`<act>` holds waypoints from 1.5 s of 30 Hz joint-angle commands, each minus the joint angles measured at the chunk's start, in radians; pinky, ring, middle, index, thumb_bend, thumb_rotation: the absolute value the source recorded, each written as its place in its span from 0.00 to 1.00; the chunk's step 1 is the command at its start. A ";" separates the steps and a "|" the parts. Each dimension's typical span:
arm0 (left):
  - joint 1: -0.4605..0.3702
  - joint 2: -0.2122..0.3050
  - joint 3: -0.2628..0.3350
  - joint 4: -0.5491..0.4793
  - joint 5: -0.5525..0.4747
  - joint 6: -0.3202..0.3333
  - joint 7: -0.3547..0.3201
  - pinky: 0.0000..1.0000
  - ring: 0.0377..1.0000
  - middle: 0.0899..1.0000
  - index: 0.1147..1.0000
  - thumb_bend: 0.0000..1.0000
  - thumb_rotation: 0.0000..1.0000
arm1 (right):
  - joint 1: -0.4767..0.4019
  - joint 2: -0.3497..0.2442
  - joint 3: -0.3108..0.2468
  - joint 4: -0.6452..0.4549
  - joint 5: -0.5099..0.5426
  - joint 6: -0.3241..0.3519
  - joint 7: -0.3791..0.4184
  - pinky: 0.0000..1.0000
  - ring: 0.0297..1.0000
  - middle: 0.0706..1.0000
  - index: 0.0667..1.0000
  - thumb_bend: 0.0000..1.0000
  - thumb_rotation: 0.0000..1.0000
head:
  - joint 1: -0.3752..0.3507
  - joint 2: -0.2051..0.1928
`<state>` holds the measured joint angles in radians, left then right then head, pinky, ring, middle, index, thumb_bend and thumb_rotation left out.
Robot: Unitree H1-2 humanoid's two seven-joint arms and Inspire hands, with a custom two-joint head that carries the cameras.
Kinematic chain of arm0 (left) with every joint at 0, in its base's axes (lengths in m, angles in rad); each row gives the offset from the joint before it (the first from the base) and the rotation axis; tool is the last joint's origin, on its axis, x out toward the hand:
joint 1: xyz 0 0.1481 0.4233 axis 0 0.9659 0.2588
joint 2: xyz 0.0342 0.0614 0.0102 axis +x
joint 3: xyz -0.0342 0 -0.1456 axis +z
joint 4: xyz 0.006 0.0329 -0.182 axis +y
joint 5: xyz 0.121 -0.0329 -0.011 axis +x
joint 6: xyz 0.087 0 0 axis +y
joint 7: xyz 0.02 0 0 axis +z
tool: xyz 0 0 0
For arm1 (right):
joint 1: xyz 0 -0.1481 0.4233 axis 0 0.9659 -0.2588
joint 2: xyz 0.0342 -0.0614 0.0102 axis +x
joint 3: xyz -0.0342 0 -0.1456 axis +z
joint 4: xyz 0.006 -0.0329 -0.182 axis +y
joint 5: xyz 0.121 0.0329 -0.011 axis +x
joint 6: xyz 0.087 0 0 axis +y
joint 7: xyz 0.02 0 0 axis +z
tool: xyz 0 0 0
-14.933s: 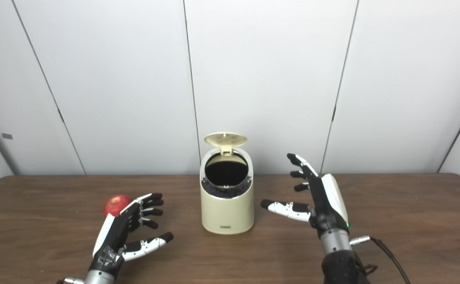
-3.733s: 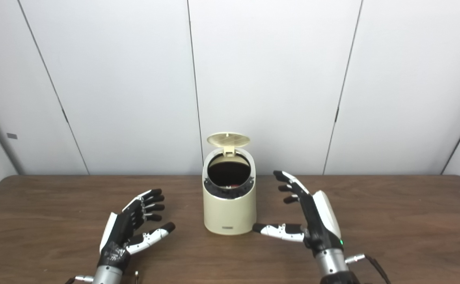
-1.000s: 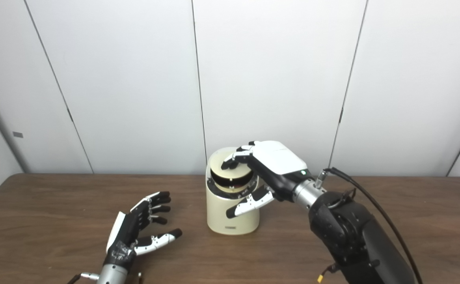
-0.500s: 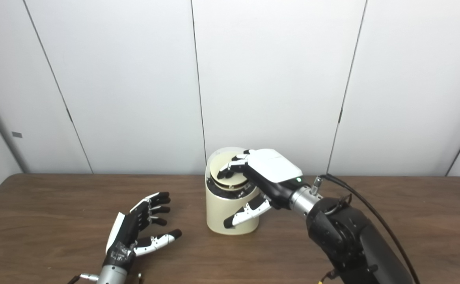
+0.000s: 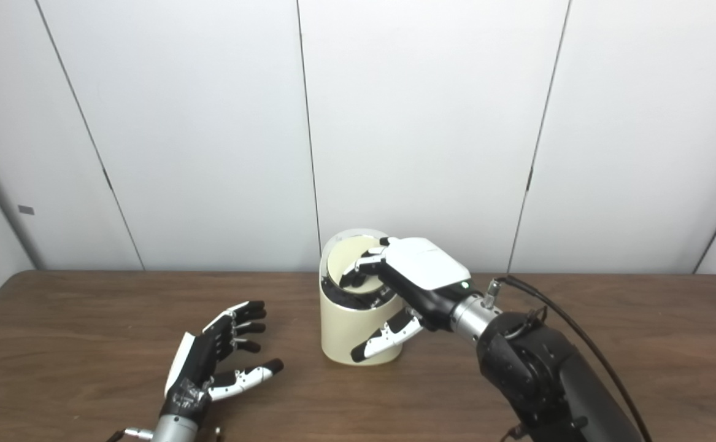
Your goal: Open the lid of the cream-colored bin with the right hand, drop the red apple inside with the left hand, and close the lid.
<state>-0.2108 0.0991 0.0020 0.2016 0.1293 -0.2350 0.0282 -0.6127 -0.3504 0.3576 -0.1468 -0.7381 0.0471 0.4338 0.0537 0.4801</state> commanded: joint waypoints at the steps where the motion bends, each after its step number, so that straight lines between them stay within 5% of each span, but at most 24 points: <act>1: 0.027 0.002 0.000 0.003 -0.007 -0.009 -0.001 0.61 0.73 0.77 0.77 0.71 0.00 | -0.019 -0.016 -0.009 -0.013 -0.018 0.002 0.002 0.98 0.87 0.68 0.69 0.72 0.43 | 0.000 0.002; 21: 0.035 0.008 0.001 -0.017 -0.015 0.002 -0.006 0.62 0.73 0.77 0.78 0.71 0.00 | 0.049 -0.003 -0.001 -0.001 -0.014 0.029 0.007 0.94 0.86 0.69 0.69 0.73 0.39 | 0.003 0.018; 45: 0.026 0.007 -0.003 -0.015 -0.005 0.014 -0.001 0.62 0.73 0.77 0.77 0.71 0.00 | 0.046 -0.017 0.037 0.018 -0.014 0.033 0.023 0.95 0.88 0.70 0.71 0.71 0.48 | 0.009 0.018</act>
<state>-0.1928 0.1040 0.0009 0.1794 0.1231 -0.2088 0.0263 -0.5625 -0.3474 0.3746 -0.1479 -0.7417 0.0672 0.3898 0.0613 0.4970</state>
